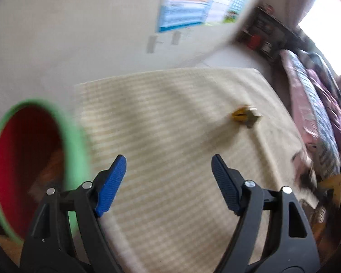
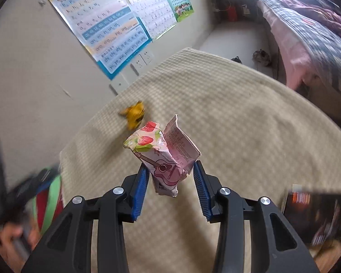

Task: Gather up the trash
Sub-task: 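Grasp the gold foil wrapper with the left tool while the right tool grasps the pink wrapper, then carry the gold foil wrapper and pink wrapper toward the red bin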

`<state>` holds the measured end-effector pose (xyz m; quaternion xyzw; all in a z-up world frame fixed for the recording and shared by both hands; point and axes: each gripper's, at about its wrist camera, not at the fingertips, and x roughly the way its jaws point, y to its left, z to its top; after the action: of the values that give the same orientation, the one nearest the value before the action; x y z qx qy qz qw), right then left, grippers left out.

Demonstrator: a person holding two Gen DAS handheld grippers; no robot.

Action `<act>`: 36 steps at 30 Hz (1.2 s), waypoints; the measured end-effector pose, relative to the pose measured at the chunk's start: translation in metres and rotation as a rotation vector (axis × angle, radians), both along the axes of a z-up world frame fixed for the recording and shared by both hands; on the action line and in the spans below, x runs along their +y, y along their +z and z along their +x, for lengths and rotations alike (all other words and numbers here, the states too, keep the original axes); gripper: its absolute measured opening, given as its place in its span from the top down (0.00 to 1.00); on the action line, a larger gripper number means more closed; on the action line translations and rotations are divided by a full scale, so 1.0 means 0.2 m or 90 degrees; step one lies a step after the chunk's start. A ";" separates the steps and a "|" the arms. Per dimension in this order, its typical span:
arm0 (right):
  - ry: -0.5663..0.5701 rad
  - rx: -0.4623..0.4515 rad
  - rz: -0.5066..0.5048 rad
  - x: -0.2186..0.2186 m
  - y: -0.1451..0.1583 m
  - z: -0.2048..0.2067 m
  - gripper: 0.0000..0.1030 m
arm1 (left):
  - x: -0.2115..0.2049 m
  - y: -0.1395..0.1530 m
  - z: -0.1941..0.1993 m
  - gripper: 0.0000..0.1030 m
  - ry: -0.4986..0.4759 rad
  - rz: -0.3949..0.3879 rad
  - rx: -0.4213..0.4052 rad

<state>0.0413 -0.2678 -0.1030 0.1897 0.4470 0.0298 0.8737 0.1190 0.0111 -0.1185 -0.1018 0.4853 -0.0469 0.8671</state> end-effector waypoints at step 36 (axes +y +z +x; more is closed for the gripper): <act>0.044 -0.012 0.019 0.17 0.07 -0.06 0.61 | -0.11 0.12 -0.25 0.84 -0.092 0.020 -0.016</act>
<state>0.0288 -0.2336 -0.0892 0.1869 0.4443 0.0685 0.8735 0.0692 -0.0117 -0.0954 -0.0522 0.4813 -0.1029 0.8689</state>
